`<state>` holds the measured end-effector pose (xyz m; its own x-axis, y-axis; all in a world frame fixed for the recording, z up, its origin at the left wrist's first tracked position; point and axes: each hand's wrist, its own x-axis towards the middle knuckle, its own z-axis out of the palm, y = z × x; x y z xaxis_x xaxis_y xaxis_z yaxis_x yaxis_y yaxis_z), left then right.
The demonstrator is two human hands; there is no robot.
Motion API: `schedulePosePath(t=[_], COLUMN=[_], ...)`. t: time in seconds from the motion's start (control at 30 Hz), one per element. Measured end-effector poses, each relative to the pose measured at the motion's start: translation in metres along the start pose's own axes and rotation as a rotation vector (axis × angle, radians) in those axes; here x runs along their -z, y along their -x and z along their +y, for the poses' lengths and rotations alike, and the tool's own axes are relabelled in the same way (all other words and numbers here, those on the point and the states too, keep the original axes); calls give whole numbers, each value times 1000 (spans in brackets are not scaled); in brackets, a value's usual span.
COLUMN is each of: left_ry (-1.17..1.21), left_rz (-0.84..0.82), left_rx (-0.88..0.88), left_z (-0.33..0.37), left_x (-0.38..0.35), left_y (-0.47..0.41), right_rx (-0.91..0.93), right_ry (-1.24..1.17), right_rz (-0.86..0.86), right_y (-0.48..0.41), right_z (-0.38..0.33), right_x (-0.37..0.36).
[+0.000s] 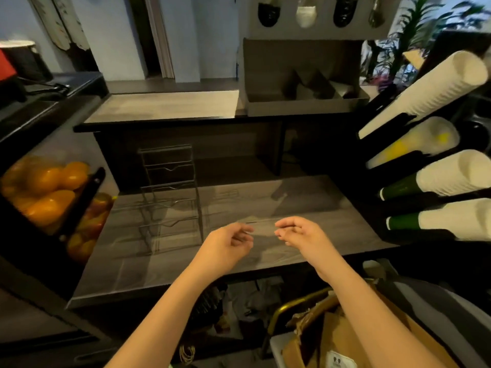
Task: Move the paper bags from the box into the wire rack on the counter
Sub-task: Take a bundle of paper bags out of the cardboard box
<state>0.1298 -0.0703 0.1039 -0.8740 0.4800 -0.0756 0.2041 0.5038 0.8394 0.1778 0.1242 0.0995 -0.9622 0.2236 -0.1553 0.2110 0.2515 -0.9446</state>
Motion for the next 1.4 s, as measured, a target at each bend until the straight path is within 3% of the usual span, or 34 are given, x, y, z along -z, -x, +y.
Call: schedulePosePath(t=[0.2, 0.37, 0.47, 0.57, 0.77, 1.03, 1.4], left_ry=[11, 23, 9, -50, -131, -136, -142], left_rz=[-156, -413, -573, -693, -830, -853, -639], left_rx=[-58, -114, -145, -169, -87, 57, 623], left_z=[38, 63, 70, 68, 37, -41, -146], left_x=[-65, -149, -207, -249, -296, -360, -429], left_y=[-56, -80, -80, -75, -60, -78, -92], right_rx=[-96, -231, -327, -360, -602, -753, -896], right_ry=[1, -95, -166, -198, -288, -229, -272], right_rz=[116, 360, 551, 644, 754, 782, 537], right_y=[-1, 43, 89, 128, 162, 138, 90], right_z=[47, 109, 144, 170, 221, 326, 448], right_x=[72, 126, 140, 143, 121, 94, 63])
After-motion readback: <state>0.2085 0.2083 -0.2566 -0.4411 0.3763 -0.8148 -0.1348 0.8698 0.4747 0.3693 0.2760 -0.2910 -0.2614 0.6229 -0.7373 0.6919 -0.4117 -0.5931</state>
